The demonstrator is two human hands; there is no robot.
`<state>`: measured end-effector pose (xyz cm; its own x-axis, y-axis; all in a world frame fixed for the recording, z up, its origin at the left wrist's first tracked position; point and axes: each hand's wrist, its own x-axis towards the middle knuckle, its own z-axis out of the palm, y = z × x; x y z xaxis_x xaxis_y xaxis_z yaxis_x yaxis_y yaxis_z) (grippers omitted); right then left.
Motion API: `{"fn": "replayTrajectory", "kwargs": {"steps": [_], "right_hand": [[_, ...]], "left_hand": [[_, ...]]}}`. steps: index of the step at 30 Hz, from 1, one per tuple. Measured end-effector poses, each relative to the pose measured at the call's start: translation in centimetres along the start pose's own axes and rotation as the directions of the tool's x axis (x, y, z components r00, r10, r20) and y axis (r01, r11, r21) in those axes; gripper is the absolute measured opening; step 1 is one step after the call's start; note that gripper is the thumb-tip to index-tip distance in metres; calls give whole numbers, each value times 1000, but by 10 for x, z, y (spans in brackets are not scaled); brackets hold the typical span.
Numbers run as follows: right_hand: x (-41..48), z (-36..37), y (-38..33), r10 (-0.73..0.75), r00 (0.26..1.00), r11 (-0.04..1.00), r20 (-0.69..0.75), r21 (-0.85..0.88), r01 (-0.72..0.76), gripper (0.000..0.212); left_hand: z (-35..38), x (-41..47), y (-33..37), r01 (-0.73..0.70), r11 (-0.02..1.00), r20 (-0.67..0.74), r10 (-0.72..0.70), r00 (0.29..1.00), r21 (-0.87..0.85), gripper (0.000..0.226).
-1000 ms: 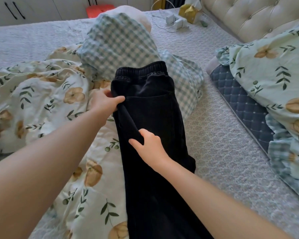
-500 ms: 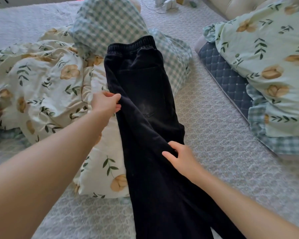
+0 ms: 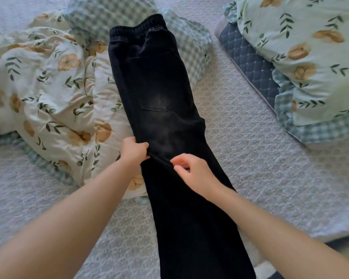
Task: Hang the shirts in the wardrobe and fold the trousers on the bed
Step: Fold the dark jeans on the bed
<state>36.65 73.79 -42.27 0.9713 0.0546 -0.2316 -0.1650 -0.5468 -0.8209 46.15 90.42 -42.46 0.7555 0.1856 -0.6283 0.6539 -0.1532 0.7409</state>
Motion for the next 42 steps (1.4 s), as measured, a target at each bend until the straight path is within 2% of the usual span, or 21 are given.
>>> {"fn": "replayTrajectory", "kwargs": {"steps": [2, 4, 7, 9, 11, 14, 18, 20, 22, 24, 27, 30, 34, 36, 39, 42], "right_hand": [[14, -20, 15, 136, 984, 990, -117, 43, -132, 16], [33, -40, 31, 294, 939, 949, -180, 171, -264, 15], [65, -68, 53, 520, 828, 826, -210, 372, -425, 18], [83, -79, 59, 593, 777, 760, -211, 466, -454, 21], [100, -84, 65, 606, 771, 738, -194, 499, -455, 17], [122, -84, 72, 581, 796, 768, -171, 440, -466, 11], [142, -81, 79, 532, 842, 817, -88, 313, -483, 30], [149, -77, 80, 514, 857, 834, -31, 249, -491, 24], [155, -79, 80, 450, 893, 874, -18, 215, -436, 15], [159, -92, 82, 414, 908, 879, -60, 287, -381, 20], [166, -123, 101, 511, 834, 807, -207, 449, -383, 15], [171, -136, 116, 567, 797, 792, -209, 406, -456, 13], [173, -125, 117, 622, 780, 709, -69, 473, -523, 18], [156, -124, 117, 638, 769, 673, 19, 471, -570, 27], [113, -123, 123, 618, 772, 668, 144, 421, -614, 51], [68, -120, 135, 618, 771, 716, 151, 298, -632, 58]], "left_hand": [[-3, -2, -3, 3, 998, 9, -2, 1000, -68, 14], [-4, -2, -4, -8, 997, 9, 8, 1000, -78, 15], [-1, -5, -4, -17, 998, -18, 16, 1000, -63, 23], [-2, -6, -6, -30, 998, -39, 28, 999, -58, 26], [-1, -6, -7, -57, 998, -69, 54, 996, -39, 24], [1, -6, -12, -109, 994, -126, 109, 986, 4, 17], [2, -7, -15, -147, 989, -176, 150, 973, 35, 10], [4, -7, -15, -156, 986, -196, 165, 967, 60, 11], [6, -8, -14, -168, 982, -218, 184, 959, 89, 13], [6, -8, -13, -175, 978, -224, 197, 954, 114, 15], [7, -7, -10, -169, 975, -212, 197, 957, 143, 19], [13, -2, -4, -149, 977, -222, 181, 958, 154, 20], [15, 1, -1, -107, 987, -283, 138, 949, 122, 18], [12, -3, -4, -98, 988, -280, 127, 952, 117, 14], [6, -12, -11, -87, 995, -293, 98, 951, 50, 12], [8, -20, -15, -43, 999, -263, 45, 964, 11, 18]]}}
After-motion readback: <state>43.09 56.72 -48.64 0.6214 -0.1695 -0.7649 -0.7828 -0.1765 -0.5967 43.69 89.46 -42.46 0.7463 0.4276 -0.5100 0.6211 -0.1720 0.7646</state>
